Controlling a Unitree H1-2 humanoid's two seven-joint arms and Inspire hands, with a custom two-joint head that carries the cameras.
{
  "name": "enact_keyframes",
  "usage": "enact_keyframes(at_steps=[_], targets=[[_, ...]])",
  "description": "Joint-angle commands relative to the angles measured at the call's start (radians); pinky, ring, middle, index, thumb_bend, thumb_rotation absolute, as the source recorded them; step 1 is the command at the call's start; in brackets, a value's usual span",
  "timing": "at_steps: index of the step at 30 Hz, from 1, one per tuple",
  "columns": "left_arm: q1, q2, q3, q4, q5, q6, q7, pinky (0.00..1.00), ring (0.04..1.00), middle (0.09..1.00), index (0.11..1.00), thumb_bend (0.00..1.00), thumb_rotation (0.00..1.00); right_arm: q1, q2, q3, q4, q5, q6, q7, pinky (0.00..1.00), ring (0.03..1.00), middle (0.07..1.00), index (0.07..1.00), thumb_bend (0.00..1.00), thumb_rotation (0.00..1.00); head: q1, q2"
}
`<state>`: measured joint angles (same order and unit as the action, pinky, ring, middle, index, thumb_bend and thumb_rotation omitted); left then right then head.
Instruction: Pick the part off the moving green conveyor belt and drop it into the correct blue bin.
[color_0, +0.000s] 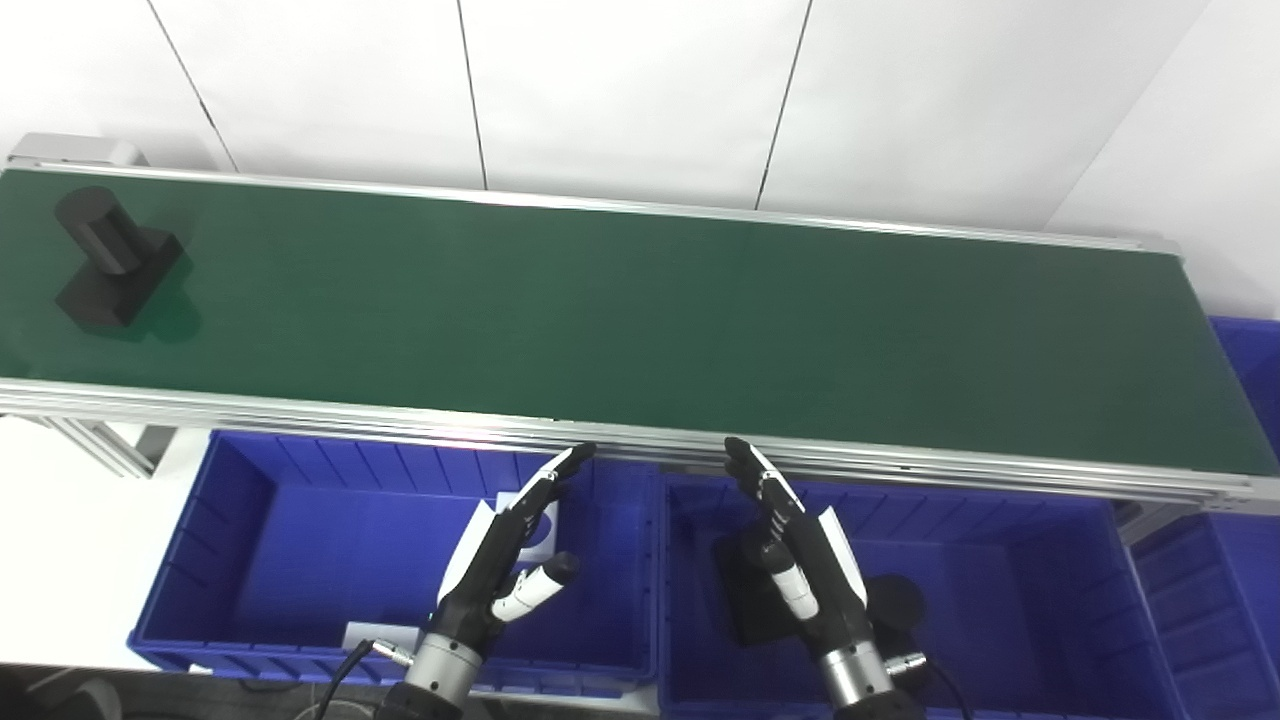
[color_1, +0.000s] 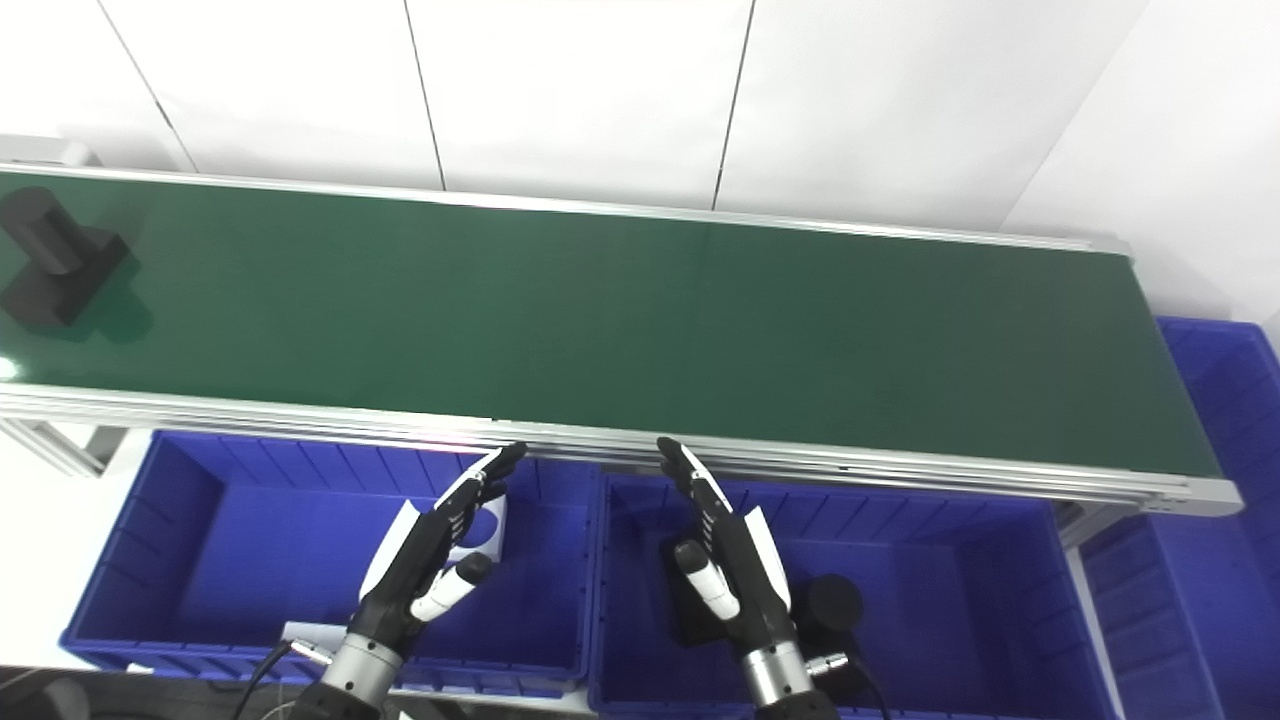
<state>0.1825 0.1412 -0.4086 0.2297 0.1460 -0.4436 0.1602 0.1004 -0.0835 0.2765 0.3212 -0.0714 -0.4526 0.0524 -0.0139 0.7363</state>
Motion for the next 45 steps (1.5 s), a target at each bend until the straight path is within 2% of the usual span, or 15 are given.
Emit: enact_keyframes(at_steps=[1,9,16,23,26,30,35,45], targets=[[-0.008,-0.006,-0.004,-0.023,0.010,-0.026,0.011,0.91,0.937,0.938,0.899,0.90,0.96,-0.011,0.001,-0.005,-0.012,0.017,-0.017,0.012,0.96,0.939,0.951,0.930,0.92,0.99,0.002,0.000],[0.002,-0.019,-0.009,-0.045,0.016,-0.026,0.025,0.90,0.926,0.926,0.883,0.82,1.00,0.002,-0.010,0.003,-0.045,-0.013,-0.017,-0.023,0.93,0.925,0.939,0.918,0.91,1.00,0.013,-0.011],[0.005,-0.023,-0.005,-0.051,0.017,-0.026,0.035,0.89,0.928,0.917,0.873,0.72,1.00,0.020,-0.004,-0.013,-0.086,0.042,-0.017,0.002,0.95,0.935,0.944,0.926,0.91,1.00,0.011,-0.017],[0.008,-0.024,0.001,-0.055,0.005,-0.026,0.026,0.89,0.930,0.923,0.873,0.74,1.00,0.026,-0.001,-0.019,-0.085,0.041,-0.017,0.005,0.96,0.944,0.948,0.924,0.93,1.00,0.013,-0.026],[0.014,-0.028,0.005,-0.067,-0.002,-0.026,0.018,0.90,0.934,0.925,0.876,0.74,1.00,0.031,-0.005,-0.011,-0.090,0.016,-0.017,-0.023,0.92,0.936,0.934,0.905,0.96,1.00,0.013,-0.026],[0.017,-0.032,0.005,-0.075,-0.011,-0.026,0.010,0.90,0.935,0.925,0.876,0.75,1.00,0.038,-0.012,0.010,-0.099,-0.016,-0.017,-0.074,0.89,0.927,0.922,0.890,0.93,1.00,0.013,-0.035],[0.018,-0.034,0.006,-0.076,-0.002,-0.026,0.008,0.91,0.940,0.926,0.878,0.75,1.00,0.031,-0.030,0.047,-0.093,-0.036,-0.017,-0.126,0.90,0.927,0.921,0.887,0.90,1.00,0.017,-0.041],[0.014,-0.028,0.004,-0.071,0.002,-0.026,0.012,0.91,0.932,0.922,0.876,0.75,1.00,0.022,-0.051,0.089,-0.080,-0.031,-0.017,-0.167,0.92,0.928,0.919,0.889,0.88,1.00,0.016,-0.045]])
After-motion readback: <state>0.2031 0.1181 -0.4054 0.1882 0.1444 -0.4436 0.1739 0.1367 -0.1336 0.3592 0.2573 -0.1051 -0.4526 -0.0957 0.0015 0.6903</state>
